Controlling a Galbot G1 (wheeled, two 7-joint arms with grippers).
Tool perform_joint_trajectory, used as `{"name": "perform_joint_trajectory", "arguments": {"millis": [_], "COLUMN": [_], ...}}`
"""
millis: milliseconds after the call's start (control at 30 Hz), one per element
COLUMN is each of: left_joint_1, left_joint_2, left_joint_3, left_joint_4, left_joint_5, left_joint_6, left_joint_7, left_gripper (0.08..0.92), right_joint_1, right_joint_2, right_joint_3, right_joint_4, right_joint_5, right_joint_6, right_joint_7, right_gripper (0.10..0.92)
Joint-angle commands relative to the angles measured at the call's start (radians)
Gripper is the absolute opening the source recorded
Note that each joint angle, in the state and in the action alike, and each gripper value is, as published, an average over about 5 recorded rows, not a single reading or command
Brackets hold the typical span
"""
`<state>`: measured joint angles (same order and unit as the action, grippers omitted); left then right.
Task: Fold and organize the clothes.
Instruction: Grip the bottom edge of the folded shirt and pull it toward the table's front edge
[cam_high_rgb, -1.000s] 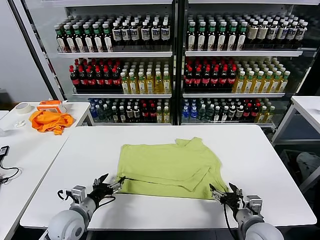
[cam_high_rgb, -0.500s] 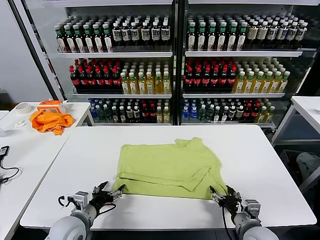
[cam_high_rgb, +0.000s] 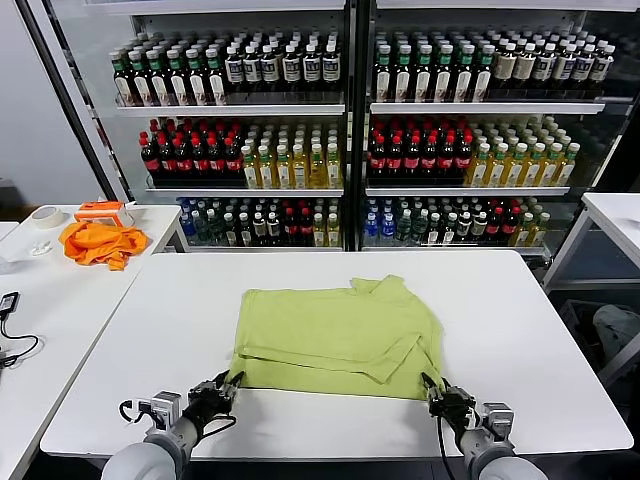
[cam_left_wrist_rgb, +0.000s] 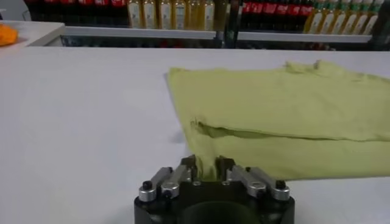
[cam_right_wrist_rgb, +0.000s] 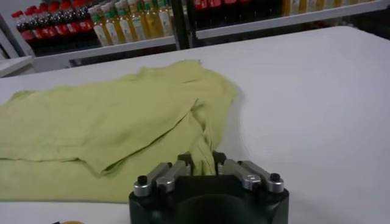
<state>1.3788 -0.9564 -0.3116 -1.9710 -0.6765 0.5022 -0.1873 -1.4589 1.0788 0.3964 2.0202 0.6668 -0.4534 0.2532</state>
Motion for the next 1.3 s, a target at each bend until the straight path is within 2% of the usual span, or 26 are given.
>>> {"name": "perform_joint_trajectory", "arguments": {"millis": [33,133,233,667,1033,1167,1300], "left_joint_1": [0.007,0.013,0.043,0.260,0.349,0.351,0.350], "left_joint_2": [-0.005,-0.003,0.002,0.012,0.027,0.022,0.014], "left_joint_3": [0.003,-0.004,-0.017,-0.111,-0.185,-0.177,-0.162], "left_joint_4": [-0.004,-0.023,-0.048,-0.243,-0.268,-0.263,-0.269], "left_joint_5": [0.010,0.026,0.082,0.197,0.213,0.226,0.235], "left_joint_6": [0.012,0.009,0.011,0.048,0.053,0.068,0.074], "left_joint_7": [-0.003,0.008,0.031,0.038,0.054,0.051,0.052], "left_gripper": [0.171,0.105,0.085,0.084,0.084,0.096,0.182], "right_joint_1": [0.001,-0.011,-0.042,-0.293,-0.344,-0.338,-0.338], "right_joint_2": [0.004,-0.005,-0.018,-0.099,-0.089,-0.088,-0.090], "right_joint_3": [-0.002,0.003,0.007,0.099,0.097,0.096,0.108], "right_joint_4": [0.001,0.021,0.063,0.268,0.265,0.257,0.259], "right_joint_5": [-0.002,0.001,0.003,-0.010,-0.072,-0.092,-0.099], "right_joint_6": [0.000,-0.005,-0.015,-0.018,-0.002,-0.002,-0.002], "right_joint_7": [0.000,0.001,0.002,0.004,0.000,0.000,-0.001], "right_gripper": [0.137,0.134,0.134,0.134,0.134,0.184,0.294]}}
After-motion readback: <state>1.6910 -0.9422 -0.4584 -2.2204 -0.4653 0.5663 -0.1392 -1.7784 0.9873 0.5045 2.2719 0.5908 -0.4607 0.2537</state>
